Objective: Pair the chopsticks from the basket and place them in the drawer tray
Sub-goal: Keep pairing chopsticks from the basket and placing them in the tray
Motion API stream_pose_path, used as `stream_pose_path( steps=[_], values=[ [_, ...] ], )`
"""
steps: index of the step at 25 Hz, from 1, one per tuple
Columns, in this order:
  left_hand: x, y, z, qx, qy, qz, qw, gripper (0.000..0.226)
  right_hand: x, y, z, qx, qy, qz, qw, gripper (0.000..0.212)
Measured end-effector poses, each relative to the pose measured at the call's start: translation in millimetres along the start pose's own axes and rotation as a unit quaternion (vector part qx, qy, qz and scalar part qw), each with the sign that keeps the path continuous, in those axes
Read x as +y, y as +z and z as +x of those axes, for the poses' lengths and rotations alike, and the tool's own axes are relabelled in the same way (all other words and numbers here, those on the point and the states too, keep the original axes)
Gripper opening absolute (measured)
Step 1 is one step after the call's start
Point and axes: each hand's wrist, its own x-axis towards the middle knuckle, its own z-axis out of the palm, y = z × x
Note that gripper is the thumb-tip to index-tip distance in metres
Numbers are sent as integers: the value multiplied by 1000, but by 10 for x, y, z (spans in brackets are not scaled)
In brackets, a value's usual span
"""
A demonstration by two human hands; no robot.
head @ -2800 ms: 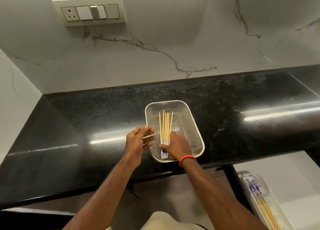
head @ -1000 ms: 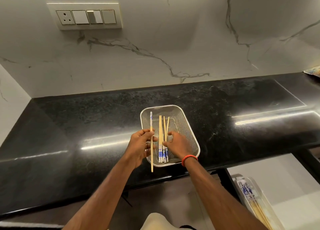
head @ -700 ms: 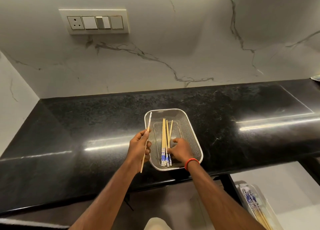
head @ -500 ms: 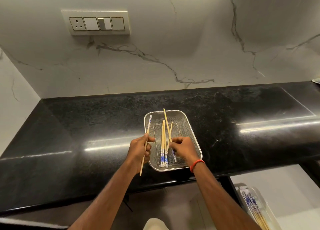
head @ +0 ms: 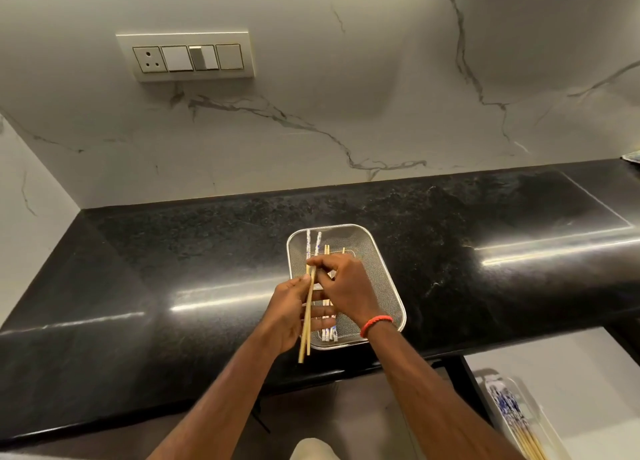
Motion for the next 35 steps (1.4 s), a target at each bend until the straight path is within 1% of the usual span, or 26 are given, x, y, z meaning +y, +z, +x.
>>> stream_pose_path(
  steps=[2,4,5,7,9,11,16,18,21,23,24,26,27,28,29,31,35],
  values=[
    [-12,-4,1,4,2,10,1000,29,34,31,-6,-22,-25,-49,998,28],
    [-22,-19,-3,2,5,11,1000,26,102,43,-8,-22,-13,-45,999,33],
    [-20,-34,-3,5,8,6,1000,25,154,46,-5,-7,15,-30,999,35],
    [-15,-77,7,20,13,-1,1000,24,293,58,13,1,110,-29,994,33],
    [-13,-128,15,33,16,-1,999,23,425,103,10,-59,205,-83,974,40],
    [-15,-154,13,38,16,2,999,22,526,186,-34,-105,250,-108,957,49],
    [-8,-161,4,38,13,3,999,21,577,274,-60,-108,303,-61,945,36],
    [0,-170,7,38,10,-1,999,21,586,244,-35,-107,321,-58,939,27],
    [6,-171,19,35,9,2,999,21,569,176,-56,-105,305,-85,943,4],
    [6,-164,23,30,7,6,1000,21,524,105,-117,-84,295,-68,949,10],
    [7,-161,27,26,4,7,1000,21,493,52,-141,-63,295,-28,953,14],
    [9,-142,31,13,-6,9,1000,22,415,-75,-170,-5,281,98,955,16],
    [10,-121,29,3,-11,10,1000,22,366,-145,-172,26,262,151,953,15],
    [11,-90,27,-8,-14,12,1000,23,322,-206,-169,50,239,177,953,15],
    [13,-55,24,-20,-17,13,1000,23,267,-260,-165,63,216,188,956,17],
    [9,22,30,-44,-22,16,999,24,160,-329,-159,62,180,192,963,22],
    [-40,175,37,-91,-28,44,994,25,75,-372,-232,46,166,202,964,22]
  ],
)
